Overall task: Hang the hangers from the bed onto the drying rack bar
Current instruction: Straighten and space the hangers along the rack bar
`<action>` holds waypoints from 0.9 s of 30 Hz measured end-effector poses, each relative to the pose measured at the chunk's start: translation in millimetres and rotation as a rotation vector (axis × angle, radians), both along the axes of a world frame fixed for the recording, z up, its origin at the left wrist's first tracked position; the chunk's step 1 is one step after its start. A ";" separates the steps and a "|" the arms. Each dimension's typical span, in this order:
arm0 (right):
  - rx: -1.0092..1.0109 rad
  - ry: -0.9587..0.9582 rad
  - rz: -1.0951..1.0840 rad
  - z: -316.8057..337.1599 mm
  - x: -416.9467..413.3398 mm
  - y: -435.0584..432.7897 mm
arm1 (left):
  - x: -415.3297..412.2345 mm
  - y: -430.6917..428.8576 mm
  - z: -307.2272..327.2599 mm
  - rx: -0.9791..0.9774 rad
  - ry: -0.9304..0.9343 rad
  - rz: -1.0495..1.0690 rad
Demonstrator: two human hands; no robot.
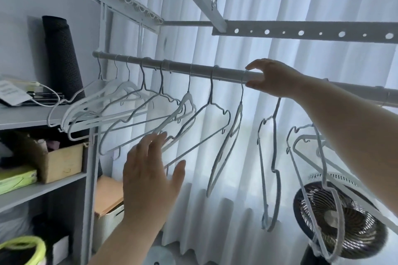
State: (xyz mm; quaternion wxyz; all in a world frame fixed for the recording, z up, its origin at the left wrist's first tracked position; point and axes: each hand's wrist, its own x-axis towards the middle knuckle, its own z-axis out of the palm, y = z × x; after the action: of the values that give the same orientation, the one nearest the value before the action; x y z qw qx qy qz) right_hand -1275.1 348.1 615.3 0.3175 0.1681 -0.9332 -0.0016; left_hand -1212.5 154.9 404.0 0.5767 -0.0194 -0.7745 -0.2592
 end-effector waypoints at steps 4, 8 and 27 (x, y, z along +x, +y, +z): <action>-0.031 -0.012 -0.086 1.0 -14.1 -18.0 | -17.3 -22.7 -1.4 -0.040 -0.008 -0.100; -0.067 0.001 -0.160 3.2 -21.9 -39.2 | -28.5 -44.2 4.0 -0.143 0.001 -0.134; -0.129 -0.057 -0.239 4.7 -52.0 -97.0 | -58.3 -87.3 6.7 -0.257 -0.115 -0.186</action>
State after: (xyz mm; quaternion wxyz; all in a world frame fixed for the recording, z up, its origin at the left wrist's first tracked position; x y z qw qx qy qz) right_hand -1327.1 251.1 619.9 0.2988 0.0349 -0.9533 0.0255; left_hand -1270.8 67.6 410.7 0.4979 -0.1495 -0.8278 -0.2110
